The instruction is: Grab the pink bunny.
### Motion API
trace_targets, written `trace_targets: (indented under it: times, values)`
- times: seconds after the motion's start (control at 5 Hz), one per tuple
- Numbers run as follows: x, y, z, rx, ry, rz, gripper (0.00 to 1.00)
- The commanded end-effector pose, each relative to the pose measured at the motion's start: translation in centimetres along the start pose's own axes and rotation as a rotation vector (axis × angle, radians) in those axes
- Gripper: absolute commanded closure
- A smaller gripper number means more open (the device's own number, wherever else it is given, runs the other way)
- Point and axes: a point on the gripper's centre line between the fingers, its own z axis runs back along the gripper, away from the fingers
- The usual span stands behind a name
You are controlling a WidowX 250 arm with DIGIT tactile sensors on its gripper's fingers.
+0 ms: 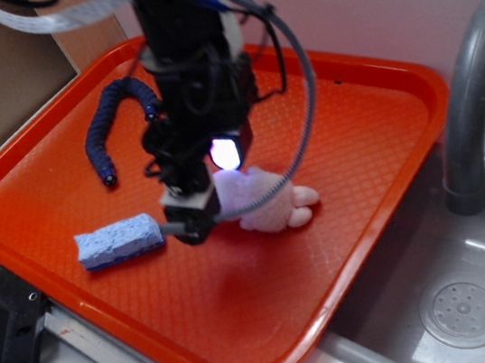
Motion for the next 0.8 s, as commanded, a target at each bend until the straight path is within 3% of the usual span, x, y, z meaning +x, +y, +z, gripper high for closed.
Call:
trace_targets:
  times: [0.0, 0.2, 0.4, 0.6]
  values:
    - [1.8, -0.9, -1.9, 0.037, 0.075, -0.002, 0.0]
    - [1.9, -1.2, -2.3, 0.048, 0.101, 0.024, 0.12]
    - [1.2, -1.8, -0.8, 0.087, 0.088, 0.08, 1.0]
    - [-1.1, -1.5, 4.1, 0.148, 0.01, 0.264, 1.0]
